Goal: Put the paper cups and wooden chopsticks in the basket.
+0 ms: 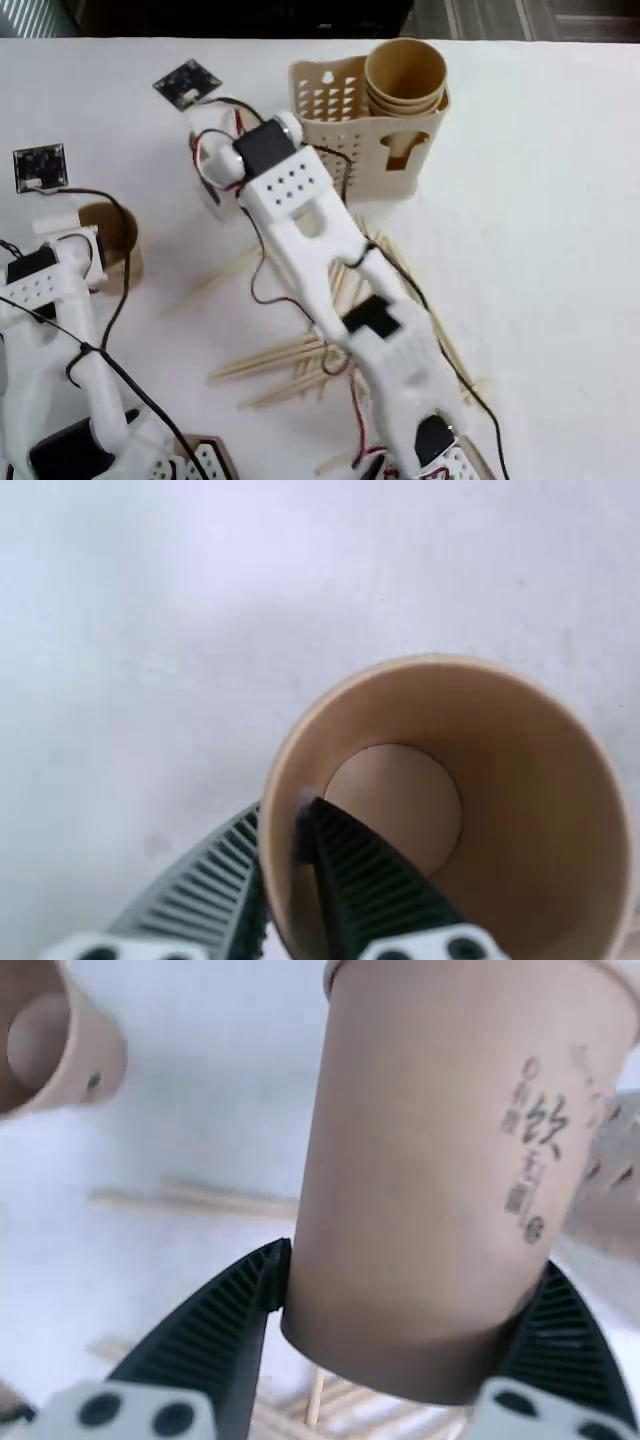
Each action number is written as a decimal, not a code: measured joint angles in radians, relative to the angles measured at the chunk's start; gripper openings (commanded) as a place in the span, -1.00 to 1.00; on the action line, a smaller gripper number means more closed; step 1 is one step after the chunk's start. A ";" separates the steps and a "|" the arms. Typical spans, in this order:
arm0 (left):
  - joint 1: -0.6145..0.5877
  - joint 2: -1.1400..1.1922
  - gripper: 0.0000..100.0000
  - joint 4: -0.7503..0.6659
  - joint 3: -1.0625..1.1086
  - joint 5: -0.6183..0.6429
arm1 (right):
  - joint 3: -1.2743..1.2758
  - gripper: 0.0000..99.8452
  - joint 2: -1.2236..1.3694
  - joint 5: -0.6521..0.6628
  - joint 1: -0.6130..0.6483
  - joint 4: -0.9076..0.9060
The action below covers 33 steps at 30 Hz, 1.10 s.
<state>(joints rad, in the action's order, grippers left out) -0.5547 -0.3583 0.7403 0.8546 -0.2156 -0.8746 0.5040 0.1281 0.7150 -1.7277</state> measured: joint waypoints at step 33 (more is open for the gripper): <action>0.000 0.000 -0.95 0.000 0.000 0.000 | 1.165 -0.18 -0.635 1.221 -0.443 0.169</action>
<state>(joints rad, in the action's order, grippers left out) -0.5547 -0.3583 0.7403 0.8546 -0.2156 0.2900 -0.1312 1.3495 0.2716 -1.5589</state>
